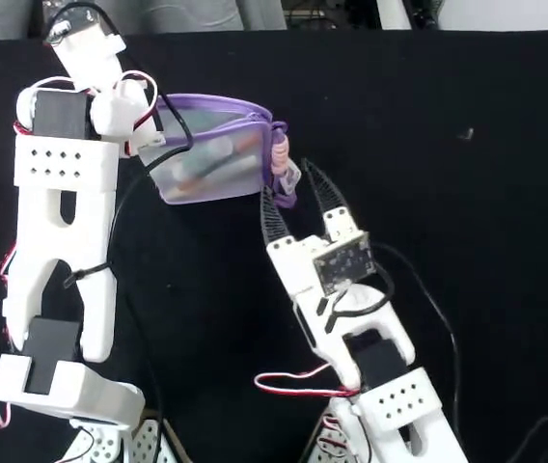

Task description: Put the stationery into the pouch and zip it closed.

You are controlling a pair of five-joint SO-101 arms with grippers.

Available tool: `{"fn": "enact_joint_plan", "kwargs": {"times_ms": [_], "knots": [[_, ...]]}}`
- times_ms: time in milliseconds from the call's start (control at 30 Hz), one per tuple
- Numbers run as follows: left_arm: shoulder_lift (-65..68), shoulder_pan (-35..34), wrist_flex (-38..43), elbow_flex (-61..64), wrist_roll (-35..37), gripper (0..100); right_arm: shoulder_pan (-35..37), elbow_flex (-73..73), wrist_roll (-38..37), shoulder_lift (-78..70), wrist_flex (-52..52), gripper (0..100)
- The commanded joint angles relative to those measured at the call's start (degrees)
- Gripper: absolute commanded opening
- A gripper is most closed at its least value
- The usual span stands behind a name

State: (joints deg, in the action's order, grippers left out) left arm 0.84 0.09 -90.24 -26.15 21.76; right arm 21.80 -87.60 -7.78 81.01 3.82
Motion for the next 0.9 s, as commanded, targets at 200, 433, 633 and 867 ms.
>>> {"fn": "enact_joint_plan", "kwargs": {"times_ms": [200,433,633,867], "knots": [[0.18,0.22,0.53,1.27,-0.7,3,-1.93,2.15,3.6,-3.56,-4.92,19.8],[0.18,0.13,0.44,1.27,-0.7,3,-1.93,16.66,3.16,-28.18,-5.36,19.8],[0.18,0.13,0.53,1.27,-0.7,3,-4.31,23.16,3.08,-41.71,-9.93,19.8],[0.18,0.22,0.62,1.27,-0.7,3,-4.66,23.69,2.99,-46.2,-13.36,16.8]]}}
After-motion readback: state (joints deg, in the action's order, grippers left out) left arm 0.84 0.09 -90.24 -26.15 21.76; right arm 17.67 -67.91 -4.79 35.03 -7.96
